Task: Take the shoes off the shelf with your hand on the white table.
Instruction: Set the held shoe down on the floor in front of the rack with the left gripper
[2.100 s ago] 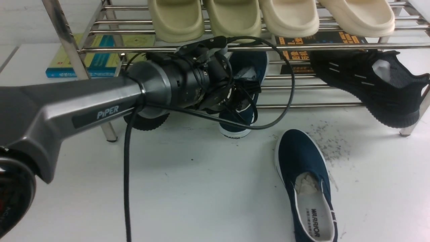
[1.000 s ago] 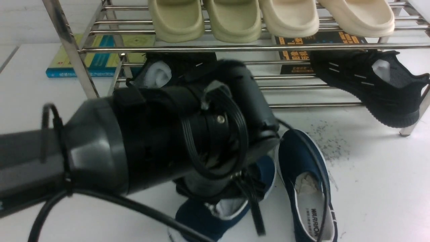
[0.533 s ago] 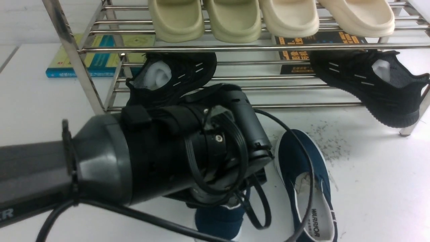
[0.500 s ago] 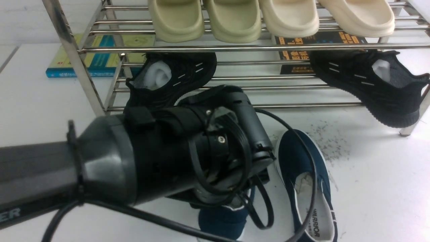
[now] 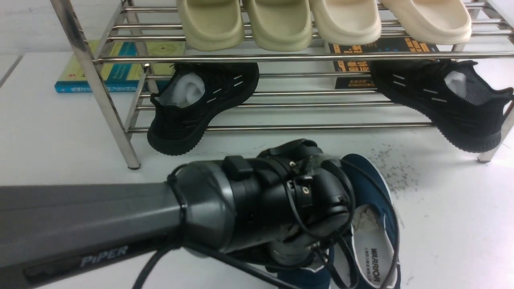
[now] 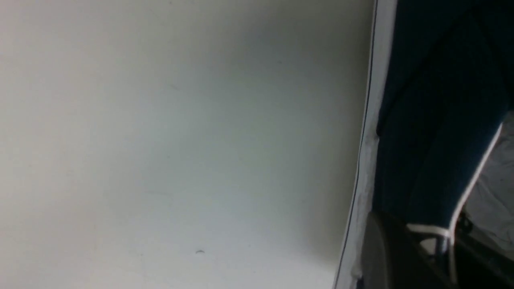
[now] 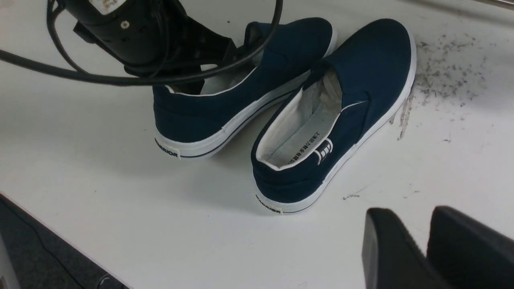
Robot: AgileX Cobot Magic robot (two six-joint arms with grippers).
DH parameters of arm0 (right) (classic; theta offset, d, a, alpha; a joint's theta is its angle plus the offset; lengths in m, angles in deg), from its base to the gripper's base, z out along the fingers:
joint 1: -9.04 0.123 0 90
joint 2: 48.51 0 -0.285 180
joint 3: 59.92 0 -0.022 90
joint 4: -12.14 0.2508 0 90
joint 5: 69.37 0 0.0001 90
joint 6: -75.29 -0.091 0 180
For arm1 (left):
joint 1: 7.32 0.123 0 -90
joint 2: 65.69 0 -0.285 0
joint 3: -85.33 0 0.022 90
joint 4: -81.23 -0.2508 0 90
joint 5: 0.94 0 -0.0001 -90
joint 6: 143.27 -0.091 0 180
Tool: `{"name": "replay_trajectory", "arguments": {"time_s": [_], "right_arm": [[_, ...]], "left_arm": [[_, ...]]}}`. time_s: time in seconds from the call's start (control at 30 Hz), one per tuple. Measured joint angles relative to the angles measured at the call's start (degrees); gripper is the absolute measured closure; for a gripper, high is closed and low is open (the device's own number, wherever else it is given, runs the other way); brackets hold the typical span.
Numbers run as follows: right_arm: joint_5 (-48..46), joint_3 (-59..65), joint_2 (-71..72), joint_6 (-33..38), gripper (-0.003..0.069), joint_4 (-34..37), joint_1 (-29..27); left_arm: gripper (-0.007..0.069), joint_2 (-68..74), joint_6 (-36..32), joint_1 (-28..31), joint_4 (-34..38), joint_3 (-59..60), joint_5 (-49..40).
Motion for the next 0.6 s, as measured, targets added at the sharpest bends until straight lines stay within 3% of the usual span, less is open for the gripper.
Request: {"name": "replay_trajectory", "arguments": {"time_s": [0.2,0.43,0.6], "right_arm": [[0.0,0.0,0.0,0.0,0.0475,0.0,0.0],[0.0,0.0,0.0,0.0,0.047,0.0,0.0],[-0.8,0.0,0.0,0.0,0.0469,1.4,0.0]], "left_arm": [[0.0484,0.1,0.1,0.0,-1.3,0.0,2.9],[0.033,0.1,1.9,0.1,-6.7,0.0,7.2],[0.0308,-2.3,0.9,0.1,-8.8,-0.2,7.7]]}}
